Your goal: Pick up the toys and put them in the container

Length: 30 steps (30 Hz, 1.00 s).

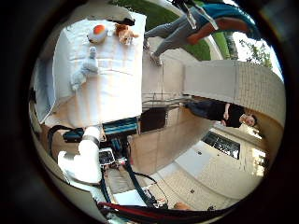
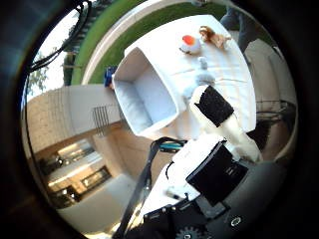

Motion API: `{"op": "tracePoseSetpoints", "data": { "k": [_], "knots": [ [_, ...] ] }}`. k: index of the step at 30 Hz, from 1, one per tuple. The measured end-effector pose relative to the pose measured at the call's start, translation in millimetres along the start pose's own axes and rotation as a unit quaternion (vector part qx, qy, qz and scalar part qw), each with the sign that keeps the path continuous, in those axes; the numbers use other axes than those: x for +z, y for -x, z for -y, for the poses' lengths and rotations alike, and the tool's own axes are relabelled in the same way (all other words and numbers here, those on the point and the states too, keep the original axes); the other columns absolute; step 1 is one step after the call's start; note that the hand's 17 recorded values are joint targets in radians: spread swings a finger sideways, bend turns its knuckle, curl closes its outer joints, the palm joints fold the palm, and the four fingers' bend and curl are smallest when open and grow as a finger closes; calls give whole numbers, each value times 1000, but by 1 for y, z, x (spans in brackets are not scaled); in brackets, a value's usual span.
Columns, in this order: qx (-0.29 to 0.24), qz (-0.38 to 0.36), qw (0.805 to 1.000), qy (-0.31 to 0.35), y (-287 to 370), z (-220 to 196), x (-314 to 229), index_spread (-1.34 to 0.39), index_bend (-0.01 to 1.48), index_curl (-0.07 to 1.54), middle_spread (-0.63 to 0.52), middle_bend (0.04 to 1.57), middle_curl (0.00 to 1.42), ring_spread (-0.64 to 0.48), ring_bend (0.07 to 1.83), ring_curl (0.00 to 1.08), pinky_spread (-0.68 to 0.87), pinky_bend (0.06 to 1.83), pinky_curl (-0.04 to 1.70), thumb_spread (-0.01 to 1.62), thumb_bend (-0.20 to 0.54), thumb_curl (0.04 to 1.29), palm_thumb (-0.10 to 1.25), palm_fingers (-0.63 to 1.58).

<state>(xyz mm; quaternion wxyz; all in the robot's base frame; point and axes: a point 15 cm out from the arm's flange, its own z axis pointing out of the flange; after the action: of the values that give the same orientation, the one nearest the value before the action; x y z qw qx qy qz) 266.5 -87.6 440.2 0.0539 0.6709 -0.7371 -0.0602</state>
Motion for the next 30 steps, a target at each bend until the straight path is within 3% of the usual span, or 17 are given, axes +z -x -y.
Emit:
{"op": "tracePoseSetpoints", "data": {
  "k": [8, 16, 22, 30],
  "knots": [
    [0, 5, 1000, 28, -14, 71, 5, -179, 181, 340, 36, 178, 311, 296, 424, 309, 439, 607, 137, 1273, -14, 333, 683, 330],
    [18, 3, 1000, -9, -30, 162, 20, -147, 133, 307, 32, 189, 324, 292, 447, 319, 438, 648, 142, 1275, -21, 331, 679, 283],
    [67, -4, 997, -42, -49, 235, 63, -107, 122, 269, 27, 206, 339, 300, 512, 329, 444, 683, 139, 1252, -33, 328, 627, 314],
    [117, 2, 993, 1, -77, 281, 157, -66, 147, 250, 25, 202, 356, 307, 563, 343, 454, 721, 136, 1227, -27, 337, 592, 319]
  ]
}}
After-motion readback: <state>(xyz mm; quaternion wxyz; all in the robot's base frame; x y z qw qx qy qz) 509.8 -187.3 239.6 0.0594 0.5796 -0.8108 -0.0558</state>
